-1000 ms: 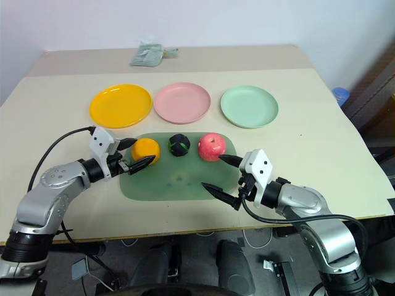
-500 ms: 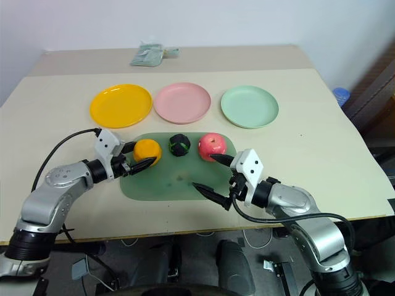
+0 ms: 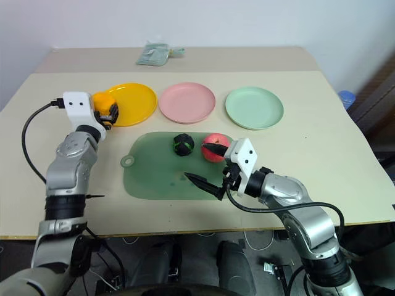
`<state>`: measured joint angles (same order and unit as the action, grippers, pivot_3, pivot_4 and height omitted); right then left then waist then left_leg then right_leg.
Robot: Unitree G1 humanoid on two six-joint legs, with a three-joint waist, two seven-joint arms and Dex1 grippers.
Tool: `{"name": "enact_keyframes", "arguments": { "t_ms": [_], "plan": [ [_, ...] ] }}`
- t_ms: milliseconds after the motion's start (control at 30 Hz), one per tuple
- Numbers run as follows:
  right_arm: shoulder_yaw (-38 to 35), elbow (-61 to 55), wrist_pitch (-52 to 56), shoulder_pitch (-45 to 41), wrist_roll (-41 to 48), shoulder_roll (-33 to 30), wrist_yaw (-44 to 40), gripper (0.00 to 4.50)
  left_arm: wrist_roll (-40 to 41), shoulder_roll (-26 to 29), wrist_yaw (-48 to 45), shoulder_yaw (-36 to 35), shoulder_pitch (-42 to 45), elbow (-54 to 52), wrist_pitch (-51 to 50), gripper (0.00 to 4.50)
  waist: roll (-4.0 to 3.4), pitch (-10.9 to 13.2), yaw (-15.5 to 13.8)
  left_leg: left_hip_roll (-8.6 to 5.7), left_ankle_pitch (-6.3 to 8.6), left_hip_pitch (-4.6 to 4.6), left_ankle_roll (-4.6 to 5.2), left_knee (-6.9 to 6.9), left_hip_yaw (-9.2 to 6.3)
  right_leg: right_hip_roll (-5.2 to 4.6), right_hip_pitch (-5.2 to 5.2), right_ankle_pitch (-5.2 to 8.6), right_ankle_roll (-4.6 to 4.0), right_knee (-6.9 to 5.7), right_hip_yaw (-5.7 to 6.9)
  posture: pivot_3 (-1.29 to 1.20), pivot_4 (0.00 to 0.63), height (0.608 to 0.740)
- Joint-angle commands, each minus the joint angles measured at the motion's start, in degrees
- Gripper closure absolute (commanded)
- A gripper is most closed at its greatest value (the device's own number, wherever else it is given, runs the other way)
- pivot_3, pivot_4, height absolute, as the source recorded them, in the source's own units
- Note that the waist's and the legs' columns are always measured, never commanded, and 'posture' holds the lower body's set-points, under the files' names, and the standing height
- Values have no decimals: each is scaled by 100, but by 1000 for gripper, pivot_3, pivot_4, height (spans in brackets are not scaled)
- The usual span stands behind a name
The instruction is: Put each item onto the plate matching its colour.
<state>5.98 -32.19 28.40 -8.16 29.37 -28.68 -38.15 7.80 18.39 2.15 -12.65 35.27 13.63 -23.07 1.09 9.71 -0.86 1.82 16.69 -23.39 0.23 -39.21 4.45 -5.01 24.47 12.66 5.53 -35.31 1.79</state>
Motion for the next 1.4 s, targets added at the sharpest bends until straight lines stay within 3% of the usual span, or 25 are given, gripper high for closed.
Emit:
{"name": "enact_keyframes", "arguments": {
  "t_ms": [33, 100, 167, 200, 367, 533, 667, 967, 1100, 1400],
  "plan": [
    [6, -88, -69, -104, -62, 73, 81, 0, -193, -3, 276, -63, 601, 878, 399, 1307, 1, 0, 9, 0, 0, 0, 0, 0, 0, 0, 0, -1, 2, 0, 0, 0, 150, 740],
    [-13, -124, -73, -76, -89, 94, 148, 0, -197, -6, 217, -37, 793, 1308, 593, 1307, 1, 0, 17, 0, 0, 0, 0, 1, 1, 0, 0, -4, 7, 0, 1, 0, 150, 740],
    [-49, -174, -59, -31, -117, 110, 238, 0, -118, -20, 101, -66, 911, 1597, 781, 282, 1, 0, 27, 1, 0, 1, 0, 1, 3, 1, 0, -4, 7, 0, 1, 0, 150, 740],
    [-57, -189, -55, -19, -125, 113, 265, 0, -100, -19, 73, -73, 941, 1679, 847, 26, 1, 0, 29, 2, 0, 0, 0, 1, 3, 1, 1, -4, 7, 0, 1, 0, 150, 740],
    [-95, -258, -39, 5, -117, 94, 386, 0, 73, -4, -197, -133, 810, 1475, 1089, 26, 2, 0, 18, 2, -1, 0, -2, 1, 4, 0, 1, -4, 8, -1, 2, 0, 150, 740],
    [-109, -239, -66, -49, -152, 60, 429, 0, 510, -2, -682, -321, 25, 257, 1075, 26, 2, 0, 37, 4, -1, 1, -2, 1, 5, -2, 1, -4, 7, -1, 0, 0, 150, 740],
    [-31, -17, -53, -383, -258, 154, 481, 0, 1058, 146, -1326, -467, -1159, -1269, 835, 26, 1, 0, 85, 8, -2, 5, -3, 2, 2, -2, 1, -4, 6, -8, -1, 0, 150, 740],
    [53, 498, -64, -893, -264, 392, 386, 0, 1666, 887, -2936, 76, -2443, -2853, 145, 26, 4, -2, 47, 7, -3, 4, -6, 1, -1, -6, 2, 7, -14, -13, 0, 0, 150, 740],
    [29, 539, -161, -818, -285, 317, 200, 0, 2006, 1019, -3533, 571, -2328, -3095, -346, 26, 3, -2, 20, 7, -3, 3, -5, 2, 0, -5, 2, 8, -16, -12, 0, 0, 150, 740],
    [-29, 399, -288, -541, -535, -58, -30, 0, 1860, 870, -3799, 980, -1505, -2515, -431, 26, 2, -2, 50, 4, -3, 5, -5, 2, 0, 1, 2, 6, -12, -12, 0, 0, 150, 740]
  ]
}}
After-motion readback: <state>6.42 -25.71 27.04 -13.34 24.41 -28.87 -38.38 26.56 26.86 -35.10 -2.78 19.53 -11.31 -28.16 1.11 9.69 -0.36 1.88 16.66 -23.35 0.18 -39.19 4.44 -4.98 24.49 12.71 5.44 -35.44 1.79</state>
